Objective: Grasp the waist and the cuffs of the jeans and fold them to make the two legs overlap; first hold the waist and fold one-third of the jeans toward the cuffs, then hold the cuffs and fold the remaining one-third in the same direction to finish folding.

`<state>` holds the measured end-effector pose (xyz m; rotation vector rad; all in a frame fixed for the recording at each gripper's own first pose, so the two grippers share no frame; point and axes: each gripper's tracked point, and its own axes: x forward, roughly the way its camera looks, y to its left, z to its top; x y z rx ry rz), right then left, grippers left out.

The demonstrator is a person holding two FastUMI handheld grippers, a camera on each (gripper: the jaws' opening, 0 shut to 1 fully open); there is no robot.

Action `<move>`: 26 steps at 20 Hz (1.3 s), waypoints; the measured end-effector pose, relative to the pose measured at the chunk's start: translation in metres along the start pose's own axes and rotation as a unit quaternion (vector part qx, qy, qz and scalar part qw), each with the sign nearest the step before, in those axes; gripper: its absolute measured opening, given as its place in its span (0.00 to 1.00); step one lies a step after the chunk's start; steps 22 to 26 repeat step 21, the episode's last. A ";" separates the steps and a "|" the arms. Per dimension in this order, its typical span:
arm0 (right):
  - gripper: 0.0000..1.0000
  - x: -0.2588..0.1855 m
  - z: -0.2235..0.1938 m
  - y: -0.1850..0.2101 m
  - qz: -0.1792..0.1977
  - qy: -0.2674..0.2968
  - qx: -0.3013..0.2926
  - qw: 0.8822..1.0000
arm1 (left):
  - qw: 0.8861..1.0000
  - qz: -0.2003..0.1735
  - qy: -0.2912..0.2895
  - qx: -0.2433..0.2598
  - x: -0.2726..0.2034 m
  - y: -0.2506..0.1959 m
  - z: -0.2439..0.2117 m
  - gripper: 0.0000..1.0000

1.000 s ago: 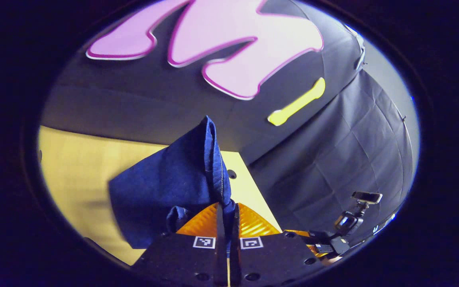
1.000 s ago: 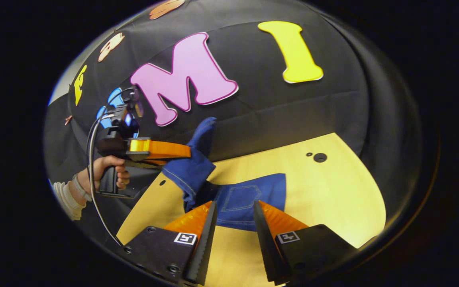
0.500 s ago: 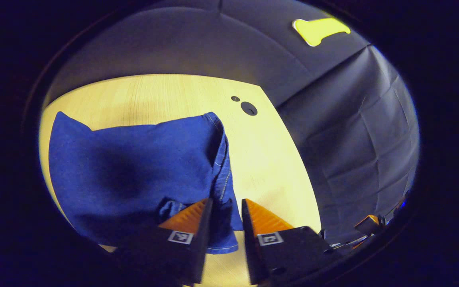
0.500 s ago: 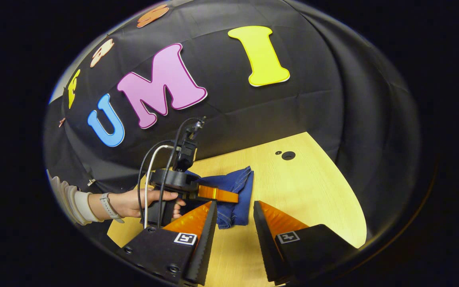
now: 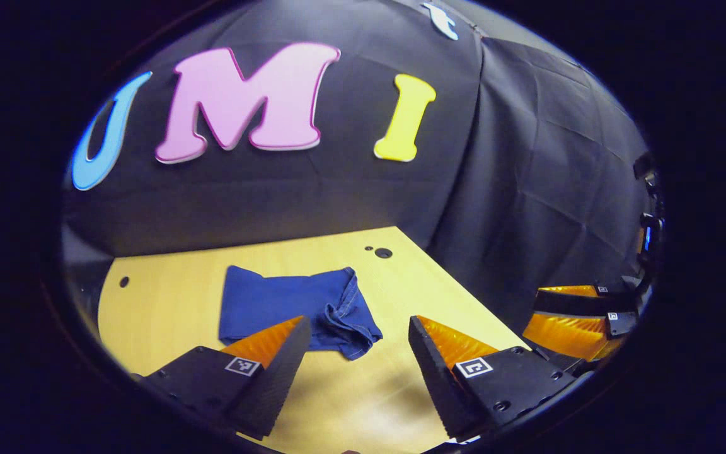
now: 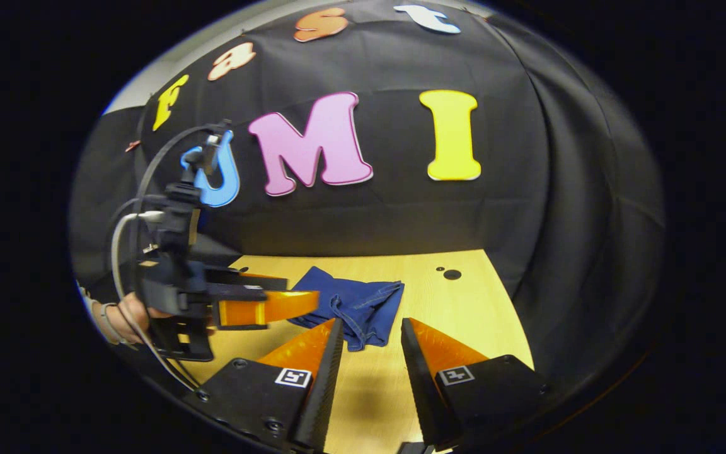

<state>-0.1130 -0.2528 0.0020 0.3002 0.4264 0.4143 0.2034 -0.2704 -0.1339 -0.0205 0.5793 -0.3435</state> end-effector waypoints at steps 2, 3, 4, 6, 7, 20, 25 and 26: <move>0.62 -0.029 0.017 0.030 0.019 -0.017 -0.015 1.000 | 0.997 0.041 -0.059 -0.002 -0.063 0.007 0.005 0.96; 0.63 -0.043 0.023 0.038 0.022 -0.024 -0.028 0.999 | 0.995 0.059 -0.081 -0.001 -0.088 0.007 0.007 0.96; 0.54 -0.056 0.030 0.046 0.022 -0.033 -0.038 0.998 | 0.992 0.078 -0.102 0.002 -0.117 0.008 0.007 0.96; 0.65 -0.080 0.045 0.064 0.028 -0.052 -0.041 0.997 | 0.986 0.107 -0.131 0.005 -0.159 0.008 0.009 0.96; 0.81 -0.093 0.054 0.072 0.029 -0.065 -0.039 0.997 | 0.983 0.118 -0.139 0.003 -0.174 0.006 0.009 0.96; 0.97 -0.194 0.111 0.076 -0.014 -0.203 -0.157 0.966 | 0.950 0.217 -0.222 -0.023 -0.262 -0.023 0.052 0.96; 0.98 -0.197 0.113 0.072 -0.014 -0.206 -0.163 0.965 | 0.948 0.223 -0.227 -0.025 -0.262 -0.026 0.056 0.96; 0.98 -0.197 0.113 0.072 -0.014 -0.206 -0.163 0.965 | 0.948 0.223 -0.227 -0.025 -0.262 -0.026 0.056 0.96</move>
